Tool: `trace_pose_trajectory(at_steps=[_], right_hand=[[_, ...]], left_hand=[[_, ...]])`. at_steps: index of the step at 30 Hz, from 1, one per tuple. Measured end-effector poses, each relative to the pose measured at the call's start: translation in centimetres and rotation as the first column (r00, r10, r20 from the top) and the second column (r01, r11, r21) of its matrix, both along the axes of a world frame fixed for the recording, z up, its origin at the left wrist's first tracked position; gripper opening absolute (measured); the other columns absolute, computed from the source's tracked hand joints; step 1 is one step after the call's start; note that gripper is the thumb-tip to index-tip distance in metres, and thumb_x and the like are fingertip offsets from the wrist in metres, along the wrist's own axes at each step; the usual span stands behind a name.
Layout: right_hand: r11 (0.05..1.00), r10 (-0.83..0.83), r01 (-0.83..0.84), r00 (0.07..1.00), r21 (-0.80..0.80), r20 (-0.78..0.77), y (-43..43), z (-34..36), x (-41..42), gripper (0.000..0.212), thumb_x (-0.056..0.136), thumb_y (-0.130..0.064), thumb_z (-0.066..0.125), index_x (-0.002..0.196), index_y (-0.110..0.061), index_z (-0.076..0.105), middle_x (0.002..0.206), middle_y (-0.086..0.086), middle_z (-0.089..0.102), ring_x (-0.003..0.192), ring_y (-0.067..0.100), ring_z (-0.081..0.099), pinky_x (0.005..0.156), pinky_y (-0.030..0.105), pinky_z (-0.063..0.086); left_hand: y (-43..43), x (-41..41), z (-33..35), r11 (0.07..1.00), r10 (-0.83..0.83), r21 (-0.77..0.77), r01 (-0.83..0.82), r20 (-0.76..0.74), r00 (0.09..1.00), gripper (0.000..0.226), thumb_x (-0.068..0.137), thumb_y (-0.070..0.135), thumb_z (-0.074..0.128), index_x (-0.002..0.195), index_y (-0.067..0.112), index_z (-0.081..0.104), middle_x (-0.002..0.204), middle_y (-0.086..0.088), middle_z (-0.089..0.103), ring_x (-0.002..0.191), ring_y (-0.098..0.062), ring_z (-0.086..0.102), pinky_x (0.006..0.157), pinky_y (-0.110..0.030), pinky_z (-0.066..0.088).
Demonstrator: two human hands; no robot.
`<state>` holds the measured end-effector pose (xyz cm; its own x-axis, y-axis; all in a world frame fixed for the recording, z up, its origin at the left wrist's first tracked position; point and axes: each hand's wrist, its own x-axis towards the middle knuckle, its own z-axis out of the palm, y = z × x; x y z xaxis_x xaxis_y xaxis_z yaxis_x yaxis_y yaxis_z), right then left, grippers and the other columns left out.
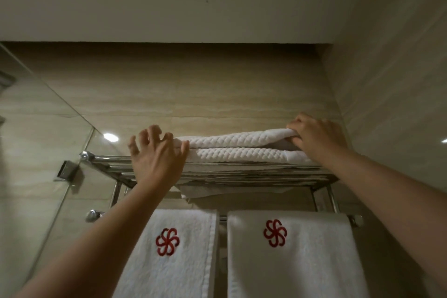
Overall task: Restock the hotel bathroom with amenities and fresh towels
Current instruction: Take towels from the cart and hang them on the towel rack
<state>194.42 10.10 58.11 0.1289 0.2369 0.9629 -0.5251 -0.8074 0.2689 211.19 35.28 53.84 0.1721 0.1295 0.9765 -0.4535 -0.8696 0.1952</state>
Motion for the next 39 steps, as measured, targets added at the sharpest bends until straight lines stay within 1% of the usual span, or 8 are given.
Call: trace_pose_trajectory(at_steps=[5, 9, 15, 20, 27, 34, 36, 39], right_hand=[[0.964, 0.137, -0.132, 0.991, 0.231, -0.005, -0.9, 0.8, 0.6, 0.013, 0.091, -0.026, 0.055, 0.092, -0.018, 0.065, 0.087, 0.006, 0.064, 0.074, 0.020, 0.055, 0.059, 0.026, 0.034], [0.904, 0.324, -0.308, 0.946, 0.297, -0.005, -1.4, 1.2, 0.8, 0.014, 0.090, -0.020, 0.058, 0.080, -0.017, 0.066, 0.076, 0.004, 0.063, 0.066, 0.016, 0.055, 0.051, 0.022, 0.031], [0.919, 0.319, -0.315, 0.948, 0.237, 0.020, -3.0, -1.0, 0.0, 0.011, 0.089, -0.021, 0.058, 0.082, -0.018, 0.065, 0.070, 0.001, 0.059, 0.065, 0.017, 0.055, 0.052, 0.022, 0.032], [0.936, 0.222, -0.239, 0.970, 0.257, 0.094, -3.3, -1.9, -0.4, 0.016, 0.090, -0.028, 0.056, 0.076, -0.022, 0.061, 0.068, -0.002, 0.055, 0.061, 0.015, 0.047, 0.050, 0.022, 0.025], [0.962, 0.159, -0.216, 0.942, 0.168, 0.296, -2.5, -4.9, 0.2, 0.021, 0.092, -0.025, 0.054, 0.100, -0.012, 0.068, 0.090, 0.009, 0.069, 0.062, 0.024, 0.049, 0.051, 0.021, 0.019], [0.974, 0.000, -0.046, 0.979, 0.222, 0.203, -3.1, -7.1, 1.0, 0.037, 0.095, -0.039, 0.031, 0.118, -0.017, 0.048, 0.117, 0.005, 0.055, 0.085, 0.027, 0.060, 0.066, 0.032, 0.038], [0.960, -0.036, -0.020, 0.980, 0.278, 0.195, -3.2, -8.1, 1.3, 0.043, 0.093, -0.041, 0.030, 0.128, -0.019, 0.039, 0.131, 0.007, 0.046, 0.110, 0.034, 0.051, 0.081, 0.042, 0.044], [0.945, -0.055, -0.003, 0.984, 0.327, 0.168, -3.0, -8.9, 1.3, 0.048, 0.092, -0.041, 0.036, 0.134, -0.017, 0.034, 0.142, 0.012, 0.037, 0.134, 0.043, 0.027, 0.103, 0.057, 0.031]], left_hand=[[-1.3, -0.6, 1.5, 0.949, -0.240, 0.231, 0.213, 0.095, 0.966, 0.057, 0.090, 0.060, 0.032, 0.125, 0.016, 0.043, 0.135, -0.008, 0.045, 0.125, -0.023, 0.038, 0.111, -0.038, 0.023], [-3.9, -1.6, 1.9, 0.901, -0.204, 0.410, 0.144, 0.106, 0.973, 0.063, 0.087, 0.066, 0.021, 0.125, 0.022, 0.044, 0.127, -0.003, 0.056, 0.118, -0.020, 0.049, 0.107, -0.039, 0.029], [-4.7, -0.4, 0.7, 0.950, -0.138, 0.310, 0.027, 0.342, 0.929, 0.062, 0.087, 0.066, 0.015, 0.103, 0.018, 0.053, 0.093, -0.004, 0.059, 0.083, -0.021, 0.054, 0.082, -0.036, 0.041], [-5.7, -0.4, 0.4, 0.958, -0.133, 0.286, 0.009, 0.418, 0.899, 0.056, 0.089, 0.057, 0.023, 0.101, 0.014, 0.057, 0.090, -0.009, 0.060, 0.079, -0.027, 0.056, 0.076, -0.039, 0.043], [-5.8, 0.5, -0.2, 0.947, -0.064, 0.309, -0.083, 0.438, 0.897, 0.065, 0.083, 0.068, 0.026, 0.114, 0.016, 0.048, 0.098, -0.010, 0.057, 0.083, -0.027, 0.055, 0.078, -0.039, 0.044], [-5.7, 0.2, -0.4, 0.942, -0.051, 0.323, -0.087, 0.397, 0.916, 0.063, 0.084, 0.066, 0.023, 0.116, 0.016, 0.045, 0.100, -0.012, 0.057, 0.086, -0.030, 0.055, 0.079, -0.042, 0.044], [-5.7, -0.2, -0.7, 0.939, -0.058, 0.335, -0.075, 0.369, 0.928, 0.060, 0.087, 0.063, 0.025, 0.116, 0.015, 0.045, 0.102, -0.013, 0.056, 0.089, -0.031, 0.055, 0.081, -0.043, 0.044], [-5.6, -0.5, -1.4, 0.939, -0.110, 0.343, -0.017, 0.346, 0.932, 0.053, 0.089, 0.054, 0.032, 0.124, 0.014, 0.039, 0.114, -0.014, 0.053, 0.105, -0.033, 0.051, 0.095, -0.049, 0.038]])
